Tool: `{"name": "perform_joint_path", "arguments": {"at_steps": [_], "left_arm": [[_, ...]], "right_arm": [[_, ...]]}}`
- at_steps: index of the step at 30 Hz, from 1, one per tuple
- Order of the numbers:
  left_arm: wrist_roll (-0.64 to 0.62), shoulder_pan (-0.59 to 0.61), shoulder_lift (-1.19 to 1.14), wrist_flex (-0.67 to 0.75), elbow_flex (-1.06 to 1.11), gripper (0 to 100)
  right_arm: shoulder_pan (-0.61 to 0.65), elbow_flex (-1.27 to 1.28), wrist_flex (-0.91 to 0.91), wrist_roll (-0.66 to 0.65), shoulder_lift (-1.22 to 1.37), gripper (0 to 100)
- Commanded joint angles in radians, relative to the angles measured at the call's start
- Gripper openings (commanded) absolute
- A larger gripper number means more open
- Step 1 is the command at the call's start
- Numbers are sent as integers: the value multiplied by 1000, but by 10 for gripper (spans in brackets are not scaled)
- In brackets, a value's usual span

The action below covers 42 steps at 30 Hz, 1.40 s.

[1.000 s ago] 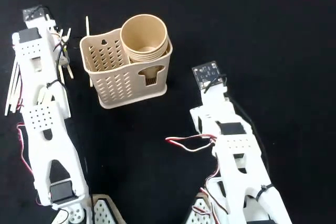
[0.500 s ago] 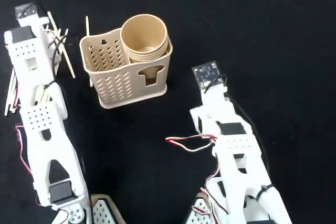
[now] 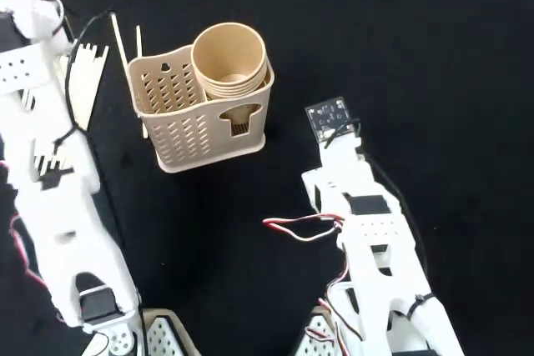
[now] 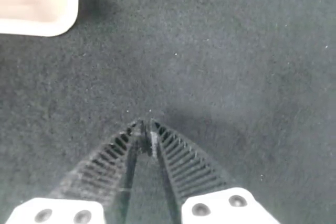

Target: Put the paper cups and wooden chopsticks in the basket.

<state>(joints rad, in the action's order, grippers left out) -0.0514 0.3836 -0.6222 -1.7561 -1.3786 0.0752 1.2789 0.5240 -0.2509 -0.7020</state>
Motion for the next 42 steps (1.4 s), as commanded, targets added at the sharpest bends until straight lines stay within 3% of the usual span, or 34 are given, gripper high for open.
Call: {"name": "perform_joint_path", "arguments": {"at_steps": [1, 6, 10, 20, 25, 29, 39, 42], "left_arm": [[-6, -61, 427, -6, 240, 29], [-6, -165, 799, 25, 503, 29], [-17, -220, 1042, 163, 688, 29], [-186, -231, 1452, 816, 1343, 29], [-195, -251, 1536, 1186, 1768, 29], [-189, -303, 1573, 1382, 2011, 29], [-186, -363, 1576, 1479, 2190, 39], [-132, -363, 1576, 1405, 2172, 152]], "right_arm": [[11, -4, -21, -3, -25, 15], [11, -4, -21, -3, -25, 15], [11, 2, -23, -3, -27, 15], [11, 27, -69, -3, -28, 15], [11, 27, -69, -3, -28, 15], [11, 27, -69, -3, -28, 15], [11, 27, -69, -3, -28, 15], [11, 25, -69, -3, -28, 15]]}}
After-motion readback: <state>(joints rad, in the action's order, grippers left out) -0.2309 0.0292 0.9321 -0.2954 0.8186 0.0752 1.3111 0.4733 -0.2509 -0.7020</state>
